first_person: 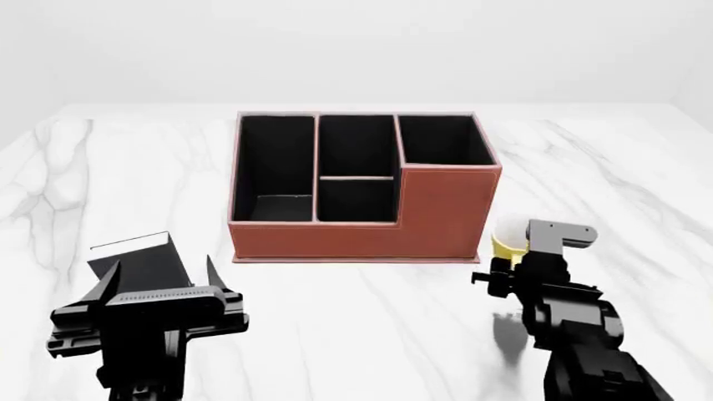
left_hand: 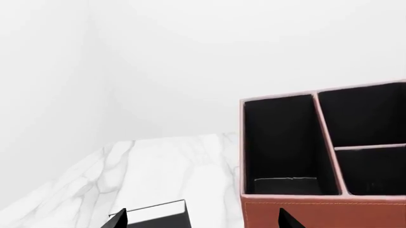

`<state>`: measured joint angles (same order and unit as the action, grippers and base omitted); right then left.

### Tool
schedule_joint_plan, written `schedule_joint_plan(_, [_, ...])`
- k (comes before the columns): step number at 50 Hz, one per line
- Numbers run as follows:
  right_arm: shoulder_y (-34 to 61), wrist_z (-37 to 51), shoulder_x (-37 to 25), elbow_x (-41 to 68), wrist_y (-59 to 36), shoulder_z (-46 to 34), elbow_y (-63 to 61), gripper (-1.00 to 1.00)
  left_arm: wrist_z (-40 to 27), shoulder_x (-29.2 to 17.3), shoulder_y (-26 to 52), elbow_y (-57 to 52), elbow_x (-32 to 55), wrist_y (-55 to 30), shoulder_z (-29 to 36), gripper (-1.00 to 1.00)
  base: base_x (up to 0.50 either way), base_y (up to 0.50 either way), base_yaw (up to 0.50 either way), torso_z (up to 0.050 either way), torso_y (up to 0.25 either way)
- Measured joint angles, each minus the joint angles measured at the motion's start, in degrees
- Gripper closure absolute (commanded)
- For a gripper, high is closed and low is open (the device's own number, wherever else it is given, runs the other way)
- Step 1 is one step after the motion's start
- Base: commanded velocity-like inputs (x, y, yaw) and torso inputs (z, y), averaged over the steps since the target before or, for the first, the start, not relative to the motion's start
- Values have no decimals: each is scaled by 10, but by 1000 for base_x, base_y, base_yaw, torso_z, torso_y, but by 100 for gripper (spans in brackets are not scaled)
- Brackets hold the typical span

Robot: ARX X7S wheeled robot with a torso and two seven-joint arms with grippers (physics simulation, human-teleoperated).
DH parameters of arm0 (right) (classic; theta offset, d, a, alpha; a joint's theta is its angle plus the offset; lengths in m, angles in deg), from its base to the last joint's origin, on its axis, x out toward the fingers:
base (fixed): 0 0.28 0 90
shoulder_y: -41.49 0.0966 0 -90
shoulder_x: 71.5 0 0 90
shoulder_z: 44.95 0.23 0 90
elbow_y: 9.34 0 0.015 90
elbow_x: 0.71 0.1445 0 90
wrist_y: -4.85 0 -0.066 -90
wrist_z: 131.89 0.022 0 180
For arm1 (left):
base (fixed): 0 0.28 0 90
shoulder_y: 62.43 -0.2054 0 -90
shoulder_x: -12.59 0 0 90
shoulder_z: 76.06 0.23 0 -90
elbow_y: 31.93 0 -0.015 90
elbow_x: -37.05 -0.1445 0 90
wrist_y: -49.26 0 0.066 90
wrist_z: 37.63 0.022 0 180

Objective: Pick up the yellow and white mug and place it to the right of the caddy.

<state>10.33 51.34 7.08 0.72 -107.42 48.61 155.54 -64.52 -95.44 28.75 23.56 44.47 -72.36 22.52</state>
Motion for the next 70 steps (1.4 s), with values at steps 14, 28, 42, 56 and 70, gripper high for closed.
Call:
schedule_joint_plan(14, [2,0,-2,-6,0,2,-3,-100,-2,-2,0,-3,2,0,1,-100,0,0,0,0,0])
schedule_joint_plan(28, [-2,-4,-9,-7,16,6,-4,-100,-6,-5,-1,-10,4,-2,3,-100,0,0,0,0,0])
schedule_joint_plan(42, [-27,-19,-18,-8,41,6,-43,-100,-8,-6,1,-14,5,-6,6,-100,0,0,0,0,0])
schedule_joint_plan(56, [-172,-30,-20,4,-133,16,-413,-100,-12,-8,2,-21,6,-10,10,-100,0,0,0,0,0])
schedule_joint_plan(70, [-273,-32,-26,15,-269,29,-688,-100,-15,-10,1,-29,7,-13,13,-100,0,0,0,0,0])
